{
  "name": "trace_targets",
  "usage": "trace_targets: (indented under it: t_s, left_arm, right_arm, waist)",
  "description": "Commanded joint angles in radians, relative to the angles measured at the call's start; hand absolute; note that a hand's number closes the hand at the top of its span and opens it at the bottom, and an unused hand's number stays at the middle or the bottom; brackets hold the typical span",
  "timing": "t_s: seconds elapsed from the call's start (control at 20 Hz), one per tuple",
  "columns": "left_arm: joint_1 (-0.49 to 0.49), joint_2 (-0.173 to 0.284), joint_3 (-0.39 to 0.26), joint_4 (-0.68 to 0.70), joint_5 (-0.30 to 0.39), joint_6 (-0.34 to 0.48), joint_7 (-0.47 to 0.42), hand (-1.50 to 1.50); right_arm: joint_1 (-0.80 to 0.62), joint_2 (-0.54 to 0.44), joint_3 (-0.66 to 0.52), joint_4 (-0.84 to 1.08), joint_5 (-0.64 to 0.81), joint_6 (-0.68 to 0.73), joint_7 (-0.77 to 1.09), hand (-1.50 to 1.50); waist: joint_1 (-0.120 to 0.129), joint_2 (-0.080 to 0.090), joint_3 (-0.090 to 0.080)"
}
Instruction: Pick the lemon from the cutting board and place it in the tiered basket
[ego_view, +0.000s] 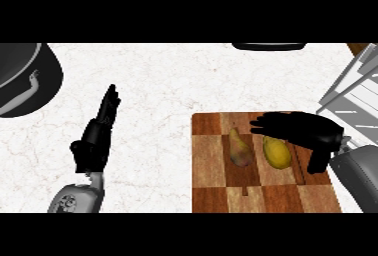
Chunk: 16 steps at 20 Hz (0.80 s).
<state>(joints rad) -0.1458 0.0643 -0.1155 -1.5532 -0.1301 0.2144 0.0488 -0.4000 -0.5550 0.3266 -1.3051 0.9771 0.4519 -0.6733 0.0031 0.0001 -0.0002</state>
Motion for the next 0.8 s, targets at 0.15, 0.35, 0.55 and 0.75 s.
trace_targets:
  t_s: [0.15,0.35,0.55,0.75]
  left_arm:
    - [0.033,0.017,0.014,-0.018,-0.005,-0.034,-0.019,0.00]
    - [-0.003,-0.011,0.025,-0.004,0.000,-0.022,0.004,0.00]
    - [0.012,-0.011,0.019,-0.012,-0.004,-0.029,-0.002,0.00]
    - [0.034,0.003,0.041,0.011,0.005,-0.045,-0.046,0.00]
  right_arm:
    - [0.046,0.072,0.001,-0.039,0.022,0.061,0.016,-1.50]
    - [0.097,0.098,-0.043,-0.013,0.005,-0.052,-0.034,1.50]
    - [0.068,0.073,-0.061,0.047,0.064,-0.222,-0.131,1.50]
    - [0.166,0.051,-0.054,-0.058,0.118,-0.257,-0.082,1.50]
  waist:
    - [-0.001,-0.001,0.000]
    - [-0.003,0.000,0.000]
    - [0.000,0.000,0.001]
    - [-0.012,-0.003,0.000]
